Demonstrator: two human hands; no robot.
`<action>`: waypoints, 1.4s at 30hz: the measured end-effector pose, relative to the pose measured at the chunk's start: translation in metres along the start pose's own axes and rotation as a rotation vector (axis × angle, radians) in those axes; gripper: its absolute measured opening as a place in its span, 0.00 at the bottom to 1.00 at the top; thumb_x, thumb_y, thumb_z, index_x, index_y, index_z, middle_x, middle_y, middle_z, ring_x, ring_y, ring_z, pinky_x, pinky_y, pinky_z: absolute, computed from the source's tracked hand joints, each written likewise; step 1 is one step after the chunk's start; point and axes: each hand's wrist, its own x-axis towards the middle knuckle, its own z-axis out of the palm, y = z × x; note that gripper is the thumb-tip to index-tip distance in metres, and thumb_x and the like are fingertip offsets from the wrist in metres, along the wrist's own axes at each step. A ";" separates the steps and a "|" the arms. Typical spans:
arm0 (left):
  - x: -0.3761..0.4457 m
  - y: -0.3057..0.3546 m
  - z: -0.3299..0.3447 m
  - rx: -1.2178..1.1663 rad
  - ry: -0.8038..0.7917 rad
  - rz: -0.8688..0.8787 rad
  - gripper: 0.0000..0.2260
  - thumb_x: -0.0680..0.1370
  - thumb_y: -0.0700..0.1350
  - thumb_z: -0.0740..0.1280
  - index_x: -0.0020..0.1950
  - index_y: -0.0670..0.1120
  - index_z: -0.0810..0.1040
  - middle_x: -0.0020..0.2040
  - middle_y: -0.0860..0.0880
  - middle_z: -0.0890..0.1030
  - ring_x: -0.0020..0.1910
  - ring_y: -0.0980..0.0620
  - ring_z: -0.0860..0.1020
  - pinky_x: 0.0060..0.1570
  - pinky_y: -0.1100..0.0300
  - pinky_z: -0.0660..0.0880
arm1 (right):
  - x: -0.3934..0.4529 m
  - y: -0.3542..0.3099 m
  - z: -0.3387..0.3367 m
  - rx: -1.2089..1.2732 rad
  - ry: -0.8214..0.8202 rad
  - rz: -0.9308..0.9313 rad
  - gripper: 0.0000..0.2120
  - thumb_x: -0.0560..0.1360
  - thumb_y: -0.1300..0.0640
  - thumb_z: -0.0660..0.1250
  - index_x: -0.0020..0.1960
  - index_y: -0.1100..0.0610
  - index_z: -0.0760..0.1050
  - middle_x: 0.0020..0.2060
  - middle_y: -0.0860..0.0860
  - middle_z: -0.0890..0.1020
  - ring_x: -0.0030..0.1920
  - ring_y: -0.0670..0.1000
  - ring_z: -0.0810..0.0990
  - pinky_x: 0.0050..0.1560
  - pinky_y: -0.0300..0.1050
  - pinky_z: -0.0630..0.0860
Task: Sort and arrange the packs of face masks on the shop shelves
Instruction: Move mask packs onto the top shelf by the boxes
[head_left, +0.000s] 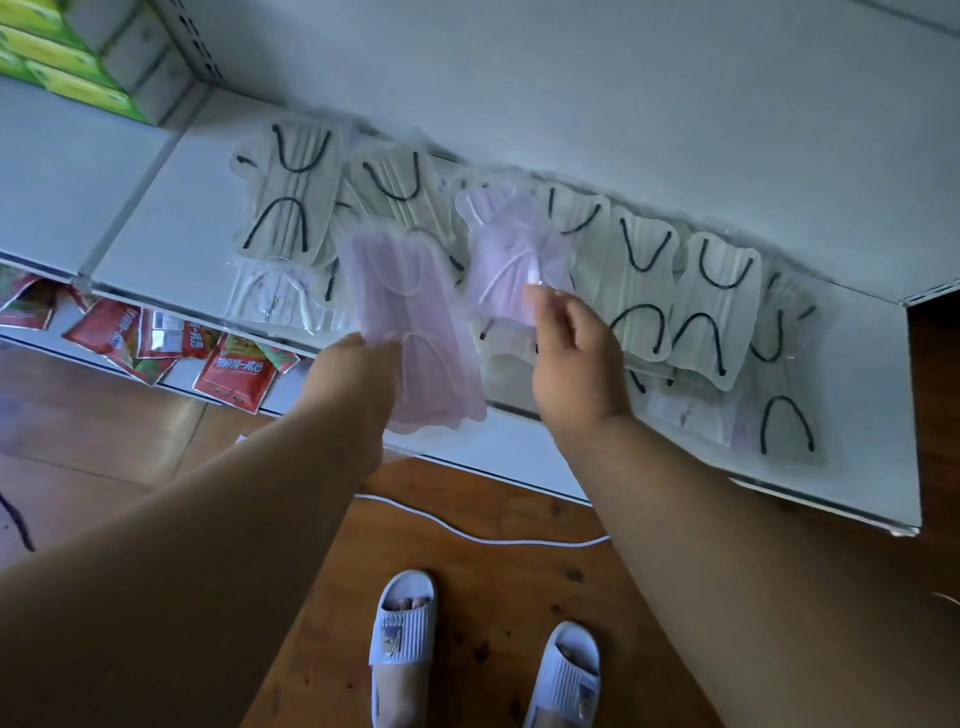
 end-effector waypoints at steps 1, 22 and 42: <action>-0.001 0.002 0.001 -0.088 -0.040 -0.030 0.07 0.82 0.52 0.65 0.54 0.49 0.73 0.41 0.51 0.75 0.40 0.49 0.75 0.55 0.50 0.73 | -0.007 0.000 0.000 -0.043 -0.083 -0.065 0.20 0.80 0.46 0.59 0.53 0.60 0.81 0.42 0.47 0.82 0.46 0.51 0.79 0.52 0.46 0.74; -0.021 0.007 0.006 -0.296 -0.274 -0.166 0.18 0.82 0.56 0.64 0.58 0.42 0.80 0.48 0.43 0.87 0.43 0.47 0.86 0.50 0.51 0.82 | -0.053 -0.005 0.004 -0.366 -0.113 -0.462 0.14 0.79 0.53 0.57 0.50 0.60 0.78 0.44 0.56 0.82 0.48 0.59 0.78 0.51 0.52 0.74; -0.105 -0.072 0.008 -0.136 -0.254 -0.029 0.07 0.79 0.33 0.66 0.49 0.44 0.81 0.40 0.42 0.85 0.39 0.42 0.83 0.50 0.46 0.80 | -0.162 0.023 -0.050 -0.084 -0.025 -0.258 0.15 0.73 0.54 0.69 0.58 0.57 0.80 0.55 0.50 0.80 0.57 0.50 0.79 0.58 0.49 0.77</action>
